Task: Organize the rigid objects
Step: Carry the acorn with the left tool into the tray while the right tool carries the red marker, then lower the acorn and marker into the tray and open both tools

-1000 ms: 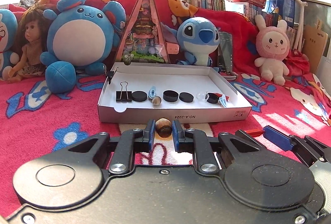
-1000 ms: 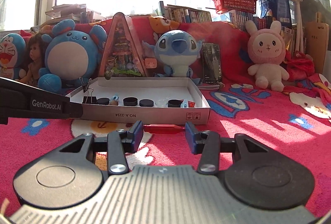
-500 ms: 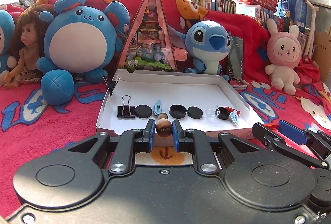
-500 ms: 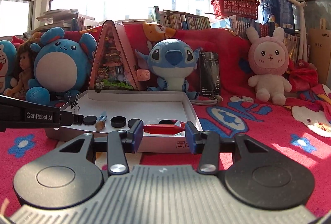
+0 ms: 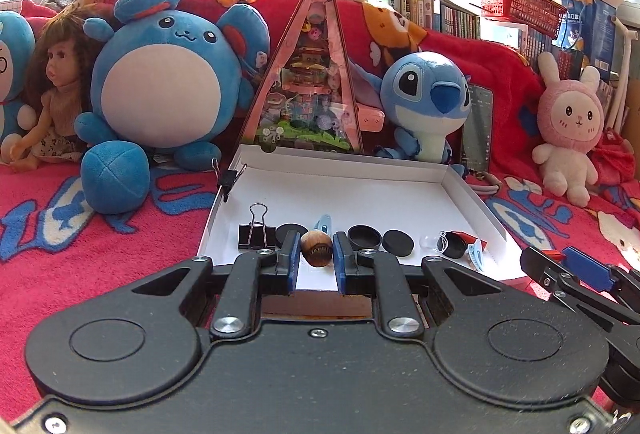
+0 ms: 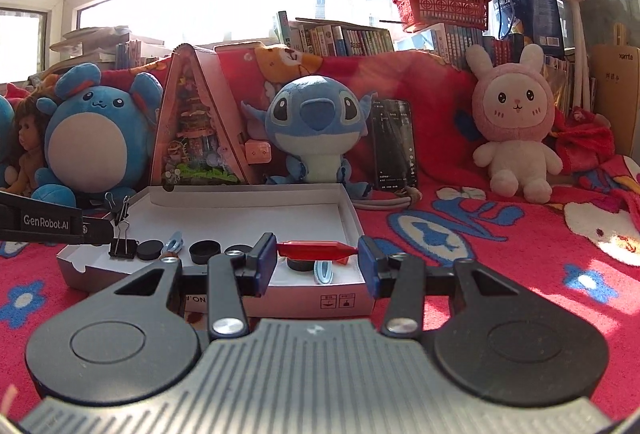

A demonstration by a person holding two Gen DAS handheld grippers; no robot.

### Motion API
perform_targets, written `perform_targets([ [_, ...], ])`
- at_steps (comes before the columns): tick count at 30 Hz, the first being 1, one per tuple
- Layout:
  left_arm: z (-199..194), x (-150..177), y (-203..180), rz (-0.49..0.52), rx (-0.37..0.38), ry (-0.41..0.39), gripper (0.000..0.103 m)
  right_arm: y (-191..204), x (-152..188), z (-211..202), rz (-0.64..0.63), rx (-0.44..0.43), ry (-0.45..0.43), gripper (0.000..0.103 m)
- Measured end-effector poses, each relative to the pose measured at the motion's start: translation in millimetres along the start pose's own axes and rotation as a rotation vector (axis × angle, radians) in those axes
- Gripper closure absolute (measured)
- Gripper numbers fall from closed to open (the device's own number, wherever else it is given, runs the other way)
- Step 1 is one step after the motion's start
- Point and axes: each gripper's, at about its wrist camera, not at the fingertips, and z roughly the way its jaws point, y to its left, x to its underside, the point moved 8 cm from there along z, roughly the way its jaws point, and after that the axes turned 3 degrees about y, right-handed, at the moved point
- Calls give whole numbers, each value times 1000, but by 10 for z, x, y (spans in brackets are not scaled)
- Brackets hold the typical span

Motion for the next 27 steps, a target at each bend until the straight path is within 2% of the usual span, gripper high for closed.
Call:
perform_targets([
  [11,237,-118,108,-16,-5,31,86,20,-77,238,-18,-18,21,54],
  [17,312,-251,28,34,-7,2,86,70,-148,369,-33,-38,43,54],
  [20,357,-341,7,21,2,-2,86,76,-201,468,-22,-66,63,54],
  [27,551,-555,44,0,9,54,86,45,-493,748,-29,-106,119,54],
])
